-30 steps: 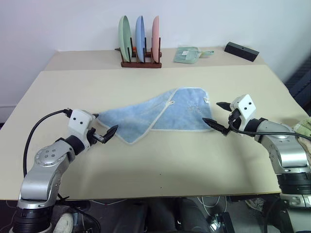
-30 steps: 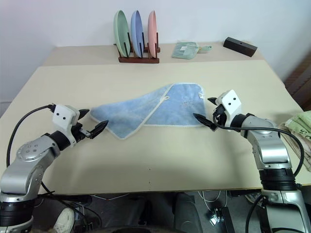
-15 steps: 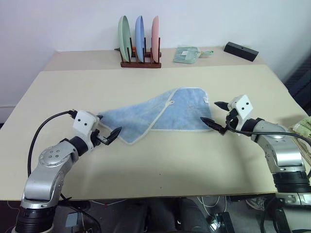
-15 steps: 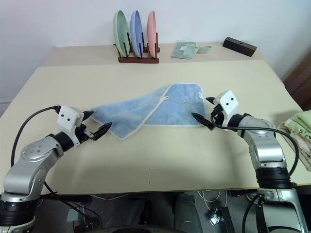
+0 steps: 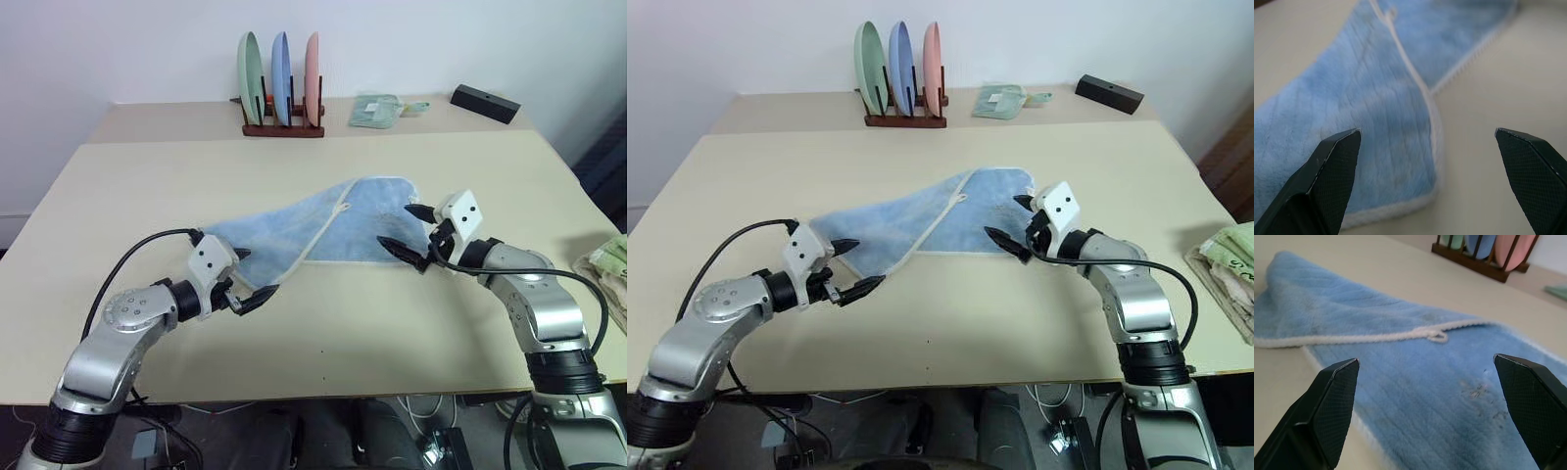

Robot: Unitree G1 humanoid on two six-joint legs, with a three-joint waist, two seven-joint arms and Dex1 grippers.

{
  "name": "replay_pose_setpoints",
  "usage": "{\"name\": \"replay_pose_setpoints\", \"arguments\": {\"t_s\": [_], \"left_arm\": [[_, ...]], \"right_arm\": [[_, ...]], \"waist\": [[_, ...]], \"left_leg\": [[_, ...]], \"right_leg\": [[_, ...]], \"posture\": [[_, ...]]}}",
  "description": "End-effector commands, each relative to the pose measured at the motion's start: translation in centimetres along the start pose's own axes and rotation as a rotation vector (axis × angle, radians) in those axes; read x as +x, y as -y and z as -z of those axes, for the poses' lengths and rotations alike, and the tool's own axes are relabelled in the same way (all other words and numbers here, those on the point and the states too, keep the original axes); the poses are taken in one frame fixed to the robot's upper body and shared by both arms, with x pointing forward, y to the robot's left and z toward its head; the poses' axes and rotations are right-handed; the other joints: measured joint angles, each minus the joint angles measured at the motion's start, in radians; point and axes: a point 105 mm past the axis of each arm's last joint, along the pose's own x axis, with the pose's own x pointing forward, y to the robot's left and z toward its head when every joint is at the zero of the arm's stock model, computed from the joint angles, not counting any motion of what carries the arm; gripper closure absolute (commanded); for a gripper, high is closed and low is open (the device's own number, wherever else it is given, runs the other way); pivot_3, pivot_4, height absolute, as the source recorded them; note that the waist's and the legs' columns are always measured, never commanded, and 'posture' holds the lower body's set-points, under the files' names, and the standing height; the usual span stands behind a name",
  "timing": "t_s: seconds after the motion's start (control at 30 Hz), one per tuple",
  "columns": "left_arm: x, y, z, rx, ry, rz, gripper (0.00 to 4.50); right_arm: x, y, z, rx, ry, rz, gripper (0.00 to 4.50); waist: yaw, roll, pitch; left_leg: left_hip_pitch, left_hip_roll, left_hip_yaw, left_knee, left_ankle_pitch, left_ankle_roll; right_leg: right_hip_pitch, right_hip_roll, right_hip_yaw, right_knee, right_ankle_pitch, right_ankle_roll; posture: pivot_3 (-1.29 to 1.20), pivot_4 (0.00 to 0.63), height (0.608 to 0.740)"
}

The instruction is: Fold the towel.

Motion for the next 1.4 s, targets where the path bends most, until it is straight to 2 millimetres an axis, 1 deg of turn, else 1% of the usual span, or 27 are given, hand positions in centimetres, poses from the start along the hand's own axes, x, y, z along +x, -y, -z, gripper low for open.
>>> {"name": "replay_pose_setpoints", "arguments": {"t_s": [0.03, 0.17, 0.33, 0.37, 0.43, 0.5, 0.67, 0.7, 0.83, 0.97, 1.0, 1.07, 1.17, 1.2, 1.23, 1.33, 1.4], "left_arm": [[1.1, 0.4, -0.3, 0.067, -0.012, 0.040, 0.02], [2.2, 0.0, 1.0, 0.088, -0.082, -0.008, 0.02], [2.8, 0.0, 1.8, -0.024, -0.074, -0.041, 0.02], [2.8, -0.3, 2.2, -0.054, -0.075, -0.059, 0.26], [2.7, -0.8, 2.9, -0.076, -0.090, -0.085, 0.90], [2.6, -1.4, 3.4, -0.068, -0.107, -0.113, 1.86], [2.9, -2.2, 3.0, -0.066, -0.078, -0.129, 4.38], [3.0, -2.3, 3.0, -0.060, -0.075, -0.129, 4.47], [2.8, -2.3, 2.1, -0.017, -0.024, -0.129, 4.47], [1.3, -1.8, 0.6, -0.009, 0.063, -0.107, 4.47], [0.3, -1.6, 0.3, -0.023, 0.080, -0.098, 4.47], [-0.8, -1.3, -0.1, -0.033, 0.095, -0.086, 4.47], [-4.3, -0.1, 1.8, -0.048, 0.003, -0.063, 4.47], [-5.0, 0.3, 2.2, -0.059, -0.019, -0.060, 4.47], [-5.9, 0.4, 2.9, -0.068, -0.042, -0.075, 4.47], [-7.6, 0.5, 4.5, -0.114, -0.097, -0.136, 4.47], [-8.2, 0.3, 5.2, -0.127, -0.109, -0.174, 4.47]], "right_arm": [[0.2, -1.0, -0.6, -0.015, 0.026, -0.014, 0.00], [0.6, -1.1, -0.6, -0.017, 0.032, -0.026, 0.00], [0.9, -1.1, -0.4, -0.022, 0.037, -0.030, 0.00], [0.9, -1.1, -0.4, -0.024, 0.040, -0.030, 0.00], [1.0, -1.2, -0.4, -0.024, 0.048, -0.025, 0.00], [1.0, -1.2, -0.4, -0.025, 0.052, -0.019, 0.00], [0.8, -1.7, -0.2, -0.024, 0.056, -0.010, 0.00], [0.8, -1.7, -0.2, -0.024, 0.057, -0.007, 0.00], [0.5, -1.8, -0.1, -0.024, 0.054, 0.006, 0.00], [0.3, -1.6, 0.1, -0.025, 0.052, 0.020, 0.00], [0.2, -1.5, 0.2, -0.026, 0.050, 0.022, 0.00], [0.2, -1.4, 0.3, -0.028, 0.048, 0.025, 0.00], [0.5, -0.3, 0.2, -0.134, 0.029, 0.051, 0.00], [0.5, 0.0, 0.1, -0.166, 0.025, 0.060, 0.00], [0.8, 1.0, -0.1, -0.227, 0.012, 0.095, 0.00], [1.8, 3.2, -0.4, -0.395, -0.043, 0.137, 0.00], [2.3, 3.7, -0.5, -0.465, -0.064, 0.130, 0.00]], "waist": [[0.001, 0.000, 0.000], [-0.001, 0.000, 0.000], [-0.001, 0.000, 0.000], [0.000, 0.000, 0.000], [0.000, 0.000, 0.000], [-0.001, 0.000, 0.000], [-0.001, 0.000, 0.000], [-0.001, 0.000, 0.000], [-0.001, 0.000, 0.000], [-0.002, 0.000, 0.000], [-0.002, 0.000, 0.000], [-0.003, 0.000, 0.000], [-0.009, 0.000, 0.000], [-0.009, 0.001, 0.000], [-0.008, 0.001, 0.001], [-0.008, 0.002, 0.001], [-0.002, 0.001, 0.001]], "left_leg": [[0.000, -0.001, 0.000, 0.000, 0.000, 0.000], [0.000, -0.001, 0.000, 0.000, 0.000, 0.001], [0.000, -0.001, 0.000, 0.000, 0.000, 0.001], [0.000, -0.001, 0.000, 0.000, 0.000, 0.001], [0.000, -0.001, 0.000, 0.000, 0.000, 0.001], [0.000, -0.001, 0.000, 0.001, 0.000, 0.001], [0.001, -0.001, 0.000, 0.001, 0.000, 0.000], [0.001, -0.001, 0.000, 0.001, 0.000, 0.000], [0.001, -0.001, 0.000, 0.001, 0.000, 0.000], [0.000, -0.001, 0.000, 0.001, 0.000, 0.000], [0.000, -0.001, 0.000, 0.001, 0.000, 0.000], [0.000, 0.000, 0.000, 0.001, 0.000, 0.000], [0.000, 0.000, 0.000, 0.000, 0.000, 0.000], [0.000, 0.000, 0.000, 0.000, 0.000, 0.000], [0.000, 0.000, 0.001, 0.000, 0.000, 0.001], [0.001, 0.000, 0.002, 0.000, 0.000, 0.001], [0.001, 0.000, 0.001, 0.000, 0.000, 0.000]], "right_leg": [[0.000, 0.000, 0.000, 0.000, 0.000, 0.000], [0.000, 0.000, 0.000, 0.000, 0.000, 0.000], [0.000, 0.000, 0.000, 0.000, 0.000, 0.000], [0.000, 0.000, 0.000, 0.000, 0.000, 0.000], [0.000, -0.001, 0.000, 0.000, 0.000, 0.000], [0.000, -0.001, 0.000, 0.000, 0.000, 0.000], [0.000, 0.000, 0.000, 0.001, 0.000, 0.000], [0.000, 0.000, 0.000, 0.001, 0.000, 0.000], [0.000, 0.000, 0.000, 0.001, 0.000, 0.000], [0.000, 0.000, 0.000, 0.001, 0.000, 0.000], [0.000, 0.000, 0.000, 0.001, 0.000, 0.000], [0.000, 0.000, 0.000, 0.000, 0.000, 0.000], [-0.001, 0.000, 0.000, 0.001, 0.000, 0.000], [-0.001, 0.000, 0.000, 0.001, 0.000, 0.000], [-0.001, -0.001, 0.000, 0.001, 0.000, 0.000], [-0.001, -0.001, 0.000, 0.001, 0.000, 0.000], [0.000, -0.001, -0.001, 0.001, 0.000, 0.000]], "posture": [[0.00, 0.150, 0.737], [0.00, 0.150, 0.737], [0.00, 0.150, 0.737], [0.00, 0.150, 0.737], [0.00, 0.150, 0.737], [0.00, 0.150, 0.737], [0.00, 0.150, 0.737], [0.00, 0.150, 0.737], [0.00, 0.150, 0.737], [0.00, 0.150, 0.737], [0.00, 0.150, 0.737], [0.00, 0.150, 0.737], [0.00, 0.150, 0.737], [0.00, 0.150, 0.737], [0.00, 0.150, 0.737], [0.00, 0.150, 0.737], [0.00, 0.150, 0.737]]}}
